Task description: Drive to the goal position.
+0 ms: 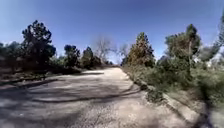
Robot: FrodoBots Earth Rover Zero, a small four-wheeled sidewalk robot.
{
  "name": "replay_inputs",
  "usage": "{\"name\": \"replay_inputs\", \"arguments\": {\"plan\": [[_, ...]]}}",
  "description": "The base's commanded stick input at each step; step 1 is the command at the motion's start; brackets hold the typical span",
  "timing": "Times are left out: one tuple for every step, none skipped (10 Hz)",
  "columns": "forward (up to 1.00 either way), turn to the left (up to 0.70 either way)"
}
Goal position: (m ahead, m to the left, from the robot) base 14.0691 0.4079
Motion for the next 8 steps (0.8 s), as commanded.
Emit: {"name": "replay_inputs", "arguments": {"plan": [[1.0, 0.0], [1.0, 0.0], [1.0, 0.0], [1.0, 0.0], [1.0, 0.0], [1.0, 0.0], [1.0, 0.0], [1.0, 0.0]]}}
